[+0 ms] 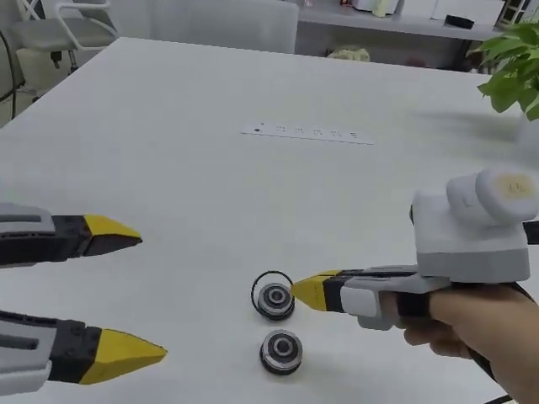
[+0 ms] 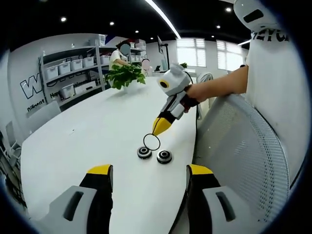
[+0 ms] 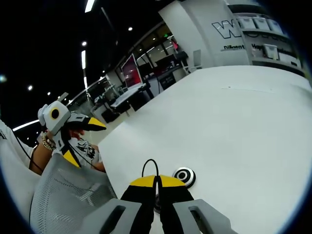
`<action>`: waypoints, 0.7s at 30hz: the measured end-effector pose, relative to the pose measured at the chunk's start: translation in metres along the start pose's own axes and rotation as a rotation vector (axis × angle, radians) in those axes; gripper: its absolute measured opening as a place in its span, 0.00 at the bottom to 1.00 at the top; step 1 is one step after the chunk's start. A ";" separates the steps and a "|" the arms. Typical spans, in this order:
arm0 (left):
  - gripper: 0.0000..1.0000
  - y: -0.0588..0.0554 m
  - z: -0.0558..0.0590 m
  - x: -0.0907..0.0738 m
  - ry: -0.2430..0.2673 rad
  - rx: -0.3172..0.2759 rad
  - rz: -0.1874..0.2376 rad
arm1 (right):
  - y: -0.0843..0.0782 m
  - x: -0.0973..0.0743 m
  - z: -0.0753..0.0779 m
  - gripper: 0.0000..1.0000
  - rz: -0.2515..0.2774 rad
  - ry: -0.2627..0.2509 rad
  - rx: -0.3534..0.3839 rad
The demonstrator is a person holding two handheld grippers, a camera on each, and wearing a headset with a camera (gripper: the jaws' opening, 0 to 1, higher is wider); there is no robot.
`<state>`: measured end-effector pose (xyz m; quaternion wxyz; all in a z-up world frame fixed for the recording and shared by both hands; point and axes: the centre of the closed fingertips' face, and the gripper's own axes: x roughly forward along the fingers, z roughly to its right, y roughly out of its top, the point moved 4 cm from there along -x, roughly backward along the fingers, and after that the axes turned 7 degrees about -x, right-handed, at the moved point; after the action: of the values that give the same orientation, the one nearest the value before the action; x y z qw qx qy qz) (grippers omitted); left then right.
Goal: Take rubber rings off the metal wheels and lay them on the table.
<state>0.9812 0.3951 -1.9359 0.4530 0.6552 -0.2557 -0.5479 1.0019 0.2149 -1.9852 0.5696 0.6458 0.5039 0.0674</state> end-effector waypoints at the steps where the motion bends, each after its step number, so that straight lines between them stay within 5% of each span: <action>1: 0.58 -0.003 -0.001 -0.002 0.012 -0.017 0.003 | 0.000 0.000 -0.001 0.00 0.002 0.002 0.002; 10: 0.64 -0.021 -0.007 -0.014 0.101 -0.097 0.038 | -0.002 0.002 -0.004 0.00 -0.006 0.015 0.005; 21: 0.64 -0.041 -0.001 -0.004 0.099 -0.128 0.012 | 0.003 0.002 -0.008 0.00 0.030 0.031 0.009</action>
<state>0.9745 0.4171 -1.9698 0.5093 0.6495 -0.2015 -0.5274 0.9995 0.2220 -1.9808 0.5578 0.6546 0.5033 0.0838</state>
